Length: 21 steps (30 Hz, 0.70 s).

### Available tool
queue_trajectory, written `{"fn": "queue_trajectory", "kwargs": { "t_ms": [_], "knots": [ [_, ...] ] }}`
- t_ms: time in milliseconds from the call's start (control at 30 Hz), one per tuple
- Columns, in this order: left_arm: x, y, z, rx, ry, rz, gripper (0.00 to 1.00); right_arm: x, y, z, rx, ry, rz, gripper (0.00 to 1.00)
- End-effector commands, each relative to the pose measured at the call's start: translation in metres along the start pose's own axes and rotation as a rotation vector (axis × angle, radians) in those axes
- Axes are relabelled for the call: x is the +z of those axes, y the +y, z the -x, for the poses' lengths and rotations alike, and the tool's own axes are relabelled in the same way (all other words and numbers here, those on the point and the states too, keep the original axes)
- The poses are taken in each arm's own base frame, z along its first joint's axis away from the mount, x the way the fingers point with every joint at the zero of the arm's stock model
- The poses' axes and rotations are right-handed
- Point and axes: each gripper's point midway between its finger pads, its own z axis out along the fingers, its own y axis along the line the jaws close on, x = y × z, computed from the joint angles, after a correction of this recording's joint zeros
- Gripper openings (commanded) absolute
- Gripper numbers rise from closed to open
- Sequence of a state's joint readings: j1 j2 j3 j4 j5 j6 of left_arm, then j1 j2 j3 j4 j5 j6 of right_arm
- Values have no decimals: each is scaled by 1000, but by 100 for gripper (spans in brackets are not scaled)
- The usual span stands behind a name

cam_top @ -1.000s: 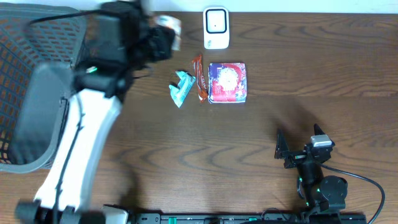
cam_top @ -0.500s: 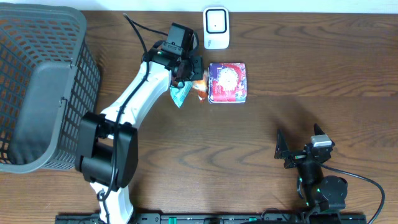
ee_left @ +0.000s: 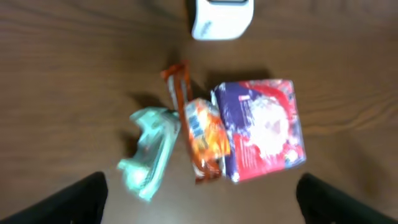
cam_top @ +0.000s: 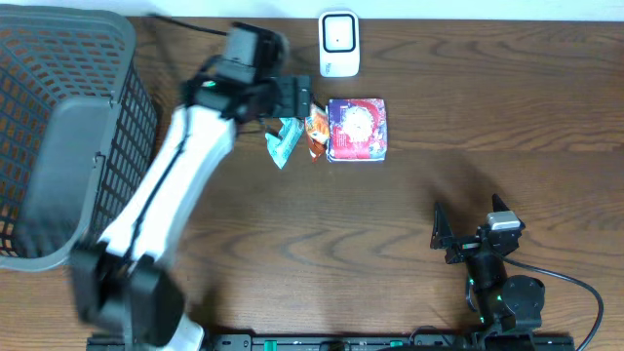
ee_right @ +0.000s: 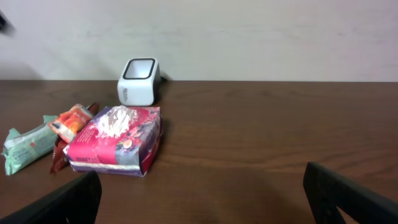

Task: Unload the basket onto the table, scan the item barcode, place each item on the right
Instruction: 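Withdraw the left gripper and raise the right gripper toward the items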

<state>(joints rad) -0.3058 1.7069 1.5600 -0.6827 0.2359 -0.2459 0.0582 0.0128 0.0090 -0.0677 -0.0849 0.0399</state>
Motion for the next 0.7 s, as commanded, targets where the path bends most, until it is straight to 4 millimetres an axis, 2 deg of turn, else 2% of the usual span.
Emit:
{"fn": "queue_trajectory", "kwargs": {
  "t_ms": [0, 67, 133, 300, 533, 600, 667],
  "knots": [
    [-49, 11, -1, -18, -19, 26, 98, 0, -2, -2, -11, 6, -9, 99],
    [-64, 17, -15, -37, 23, 46, 98, 0, -2, -2, -11, 6, -9, 99],
    [-69, 18, -23, -42, 47, 54, 98, 0, -2, -2, -11, 6, -9, 99],
    [-70, 20, -32, -50, 84, 64, 98, 0, -2, -2, -11, 6, -9, 99],
    [-70, 20, -33, -50, 85, 64, 98, 0, -3, -2, -11, 6, -13, 99],
    [-70, 20, -33, -50, 85, 64, 98, 0, 9, 4, 59, -19, 56, 99],
    [-70, 20, -33, -50, 85, 64, 98, -5, 40, 4, 207, 9, 237, 99]
  ]
}}
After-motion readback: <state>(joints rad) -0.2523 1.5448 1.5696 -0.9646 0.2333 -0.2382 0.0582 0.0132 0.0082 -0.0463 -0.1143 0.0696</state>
